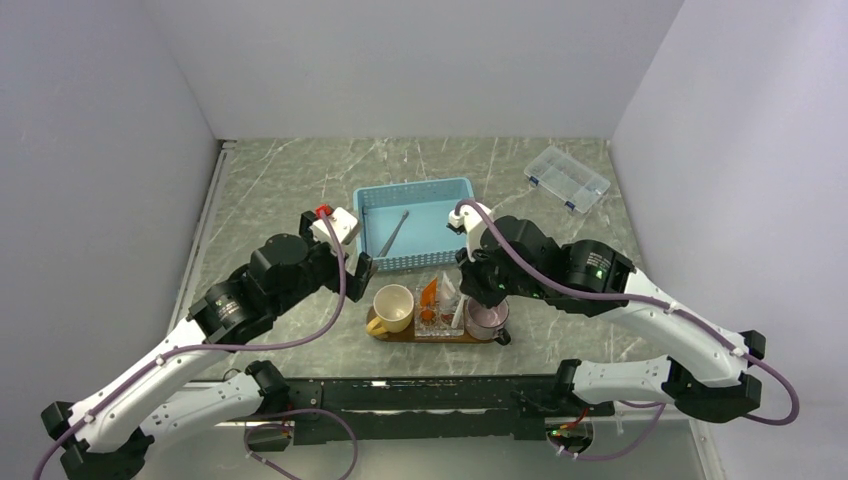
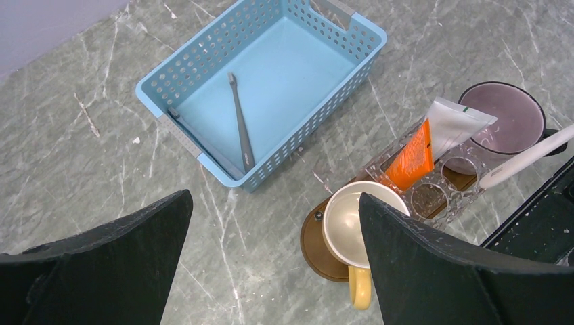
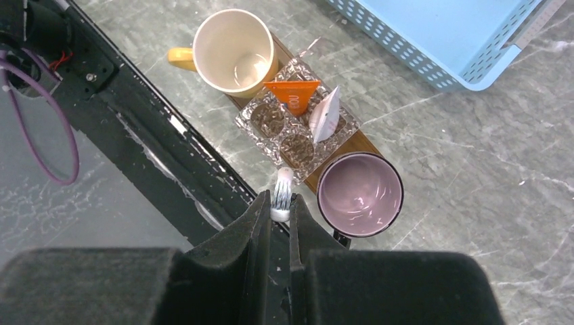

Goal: Prepare toiletry sets of a toothbrush and toothpaste on the tray

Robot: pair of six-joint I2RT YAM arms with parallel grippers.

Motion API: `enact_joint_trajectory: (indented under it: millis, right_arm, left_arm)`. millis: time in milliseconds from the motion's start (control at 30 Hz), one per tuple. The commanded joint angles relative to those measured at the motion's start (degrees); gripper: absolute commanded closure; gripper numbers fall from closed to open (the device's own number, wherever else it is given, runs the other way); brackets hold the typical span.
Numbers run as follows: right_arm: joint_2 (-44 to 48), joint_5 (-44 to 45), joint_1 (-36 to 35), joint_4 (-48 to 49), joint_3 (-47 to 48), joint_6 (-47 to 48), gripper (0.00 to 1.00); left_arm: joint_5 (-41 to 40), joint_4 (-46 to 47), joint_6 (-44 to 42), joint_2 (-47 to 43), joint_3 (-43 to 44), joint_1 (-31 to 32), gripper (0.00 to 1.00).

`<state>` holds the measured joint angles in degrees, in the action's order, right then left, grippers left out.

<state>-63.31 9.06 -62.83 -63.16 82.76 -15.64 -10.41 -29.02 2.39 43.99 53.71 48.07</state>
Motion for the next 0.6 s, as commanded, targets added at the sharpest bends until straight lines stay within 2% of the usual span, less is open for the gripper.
enact_joint_trajectory:
  millis: [0, 567]
  right_arm:
    - [1.65, 3.05, -0.39, 5.20, -1.02, -0.99, 1.00]
    - [1.85, 4.86, -1.52, 7.90, -4.48, -0.73, 1.00]
  left_arm:
    - [-0.22, 0.45, 0.52, -1.25, 2.07, -0.18, 0.01]
    - [-0.13, 0.57, 0.55, -0.88, 1.99, -0.20, 0.01]
